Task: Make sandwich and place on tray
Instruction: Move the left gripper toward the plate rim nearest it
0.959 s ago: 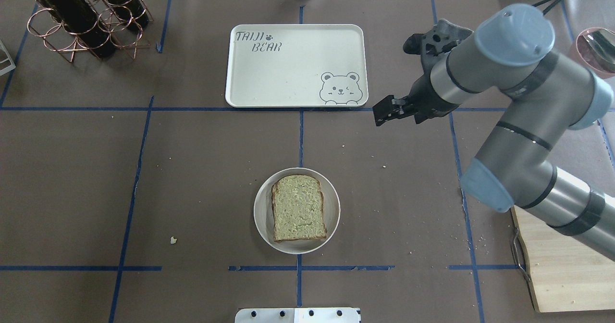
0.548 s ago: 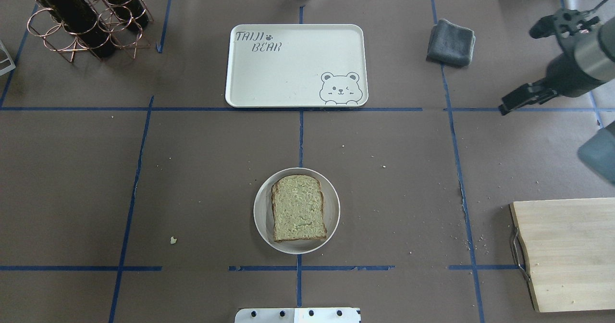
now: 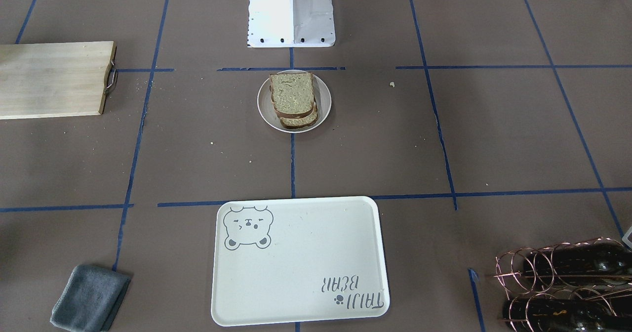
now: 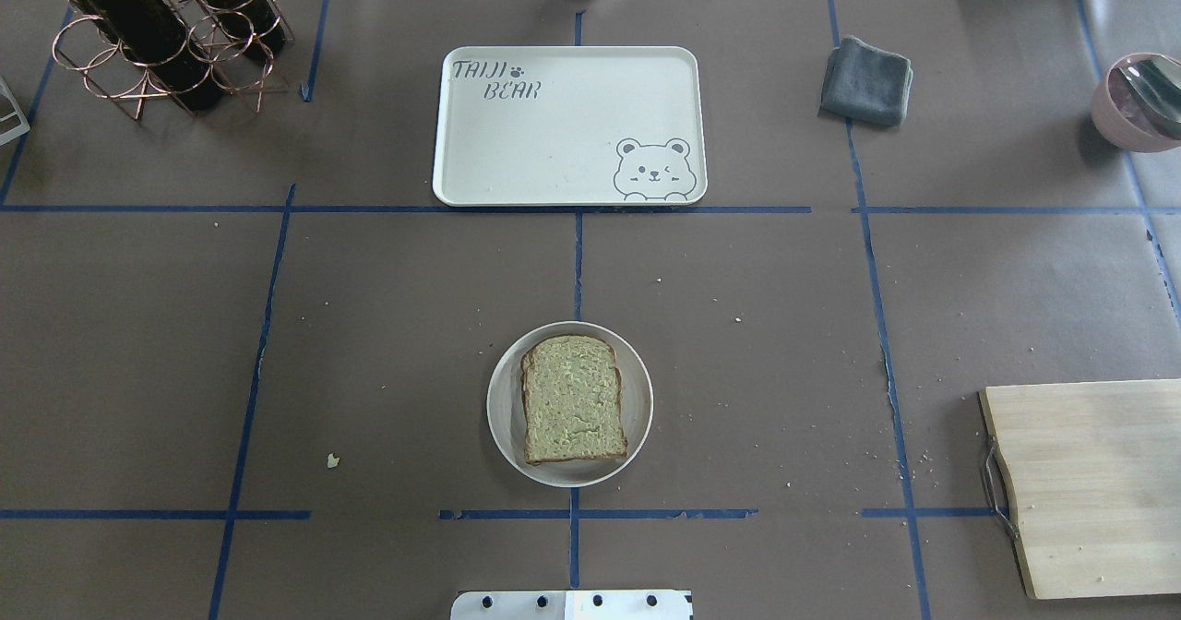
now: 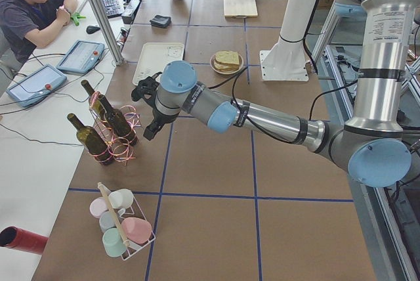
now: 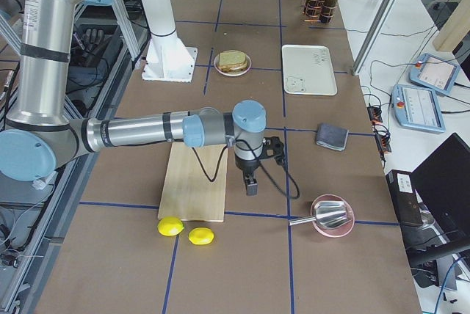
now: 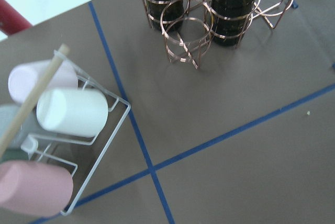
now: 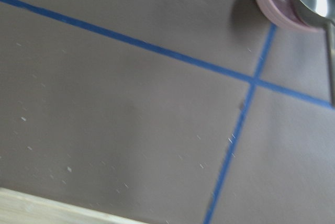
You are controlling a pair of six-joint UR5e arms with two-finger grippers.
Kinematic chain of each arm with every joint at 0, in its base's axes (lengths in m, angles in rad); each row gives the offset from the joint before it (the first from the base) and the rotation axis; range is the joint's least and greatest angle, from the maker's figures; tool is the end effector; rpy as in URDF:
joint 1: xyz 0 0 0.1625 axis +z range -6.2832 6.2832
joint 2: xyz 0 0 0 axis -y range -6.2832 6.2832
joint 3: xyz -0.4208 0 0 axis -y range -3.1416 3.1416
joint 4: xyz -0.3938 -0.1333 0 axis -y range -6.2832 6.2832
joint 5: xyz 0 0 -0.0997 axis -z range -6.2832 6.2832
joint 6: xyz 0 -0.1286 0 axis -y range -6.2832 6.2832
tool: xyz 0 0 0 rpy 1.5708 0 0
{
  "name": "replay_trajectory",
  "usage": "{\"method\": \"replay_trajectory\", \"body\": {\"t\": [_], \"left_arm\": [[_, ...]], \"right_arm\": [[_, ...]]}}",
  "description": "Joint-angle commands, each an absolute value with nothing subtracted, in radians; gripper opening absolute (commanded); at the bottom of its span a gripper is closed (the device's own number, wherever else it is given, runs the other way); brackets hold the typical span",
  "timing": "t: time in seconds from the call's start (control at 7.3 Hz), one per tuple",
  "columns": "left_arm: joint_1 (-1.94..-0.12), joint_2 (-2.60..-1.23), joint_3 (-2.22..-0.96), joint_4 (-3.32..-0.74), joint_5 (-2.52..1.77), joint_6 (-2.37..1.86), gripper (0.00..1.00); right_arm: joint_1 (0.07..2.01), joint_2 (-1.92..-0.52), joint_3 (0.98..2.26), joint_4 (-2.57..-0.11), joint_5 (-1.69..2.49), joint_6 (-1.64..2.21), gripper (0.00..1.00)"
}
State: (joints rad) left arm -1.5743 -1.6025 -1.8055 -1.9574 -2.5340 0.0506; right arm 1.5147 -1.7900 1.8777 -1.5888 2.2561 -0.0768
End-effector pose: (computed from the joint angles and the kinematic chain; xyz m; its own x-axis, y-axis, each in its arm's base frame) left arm -0.0295 -0.5169 0.4771 0.5720 0.5364 -0.6205 -0.0262 0.7681 0.6398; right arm 0.0290 -0.4094 0.6311 0.7640 -0.1636 0.6242 0.1149 0.9864 0.1179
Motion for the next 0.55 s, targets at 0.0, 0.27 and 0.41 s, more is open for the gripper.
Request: {"method": "replay_trajectory", "body": {"t": [0.0,0.27,0.41], "left_arm": [[-1.391,-1.598,-1.825,-2.135,-2.615,-0.121,1.0],[-1.138,-1.609,-1.933,-2.132,-2.343,-0.506,1.0],[-1.024,-1.636,-1.951,-2.132,-2.257,-0.649,1.0]], "right_arm": [[1.62,-1.836,1.85,-1.597,2.26,-0.148,1.0],[1.618,-1.835,1.853,-1.589,2.263,-0.147,1.0],[1.618,-1.836,1.85,-1.589,2.29,-0.144,1.0]]}}
